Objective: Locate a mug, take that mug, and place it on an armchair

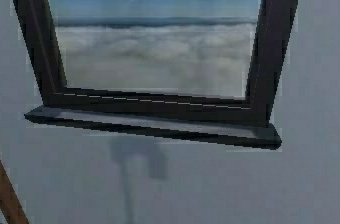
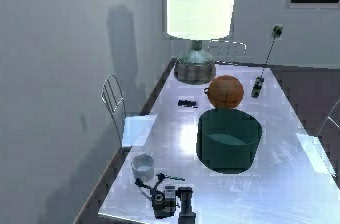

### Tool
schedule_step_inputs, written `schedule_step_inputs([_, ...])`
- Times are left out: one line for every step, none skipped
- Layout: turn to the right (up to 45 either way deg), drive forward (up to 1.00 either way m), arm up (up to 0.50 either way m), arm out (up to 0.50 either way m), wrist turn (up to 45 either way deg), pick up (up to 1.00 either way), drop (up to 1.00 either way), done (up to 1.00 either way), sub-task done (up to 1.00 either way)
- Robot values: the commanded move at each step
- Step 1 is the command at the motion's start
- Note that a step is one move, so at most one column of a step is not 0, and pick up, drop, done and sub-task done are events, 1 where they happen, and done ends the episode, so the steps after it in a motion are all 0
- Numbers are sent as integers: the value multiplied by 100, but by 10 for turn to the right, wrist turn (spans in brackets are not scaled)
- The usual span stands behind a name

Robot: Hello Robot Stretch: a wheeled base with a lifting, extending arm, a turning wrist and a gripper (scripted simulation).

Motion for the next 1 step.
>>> schedule_step_inputs([0,0,10,0,0,0,0,0,0])
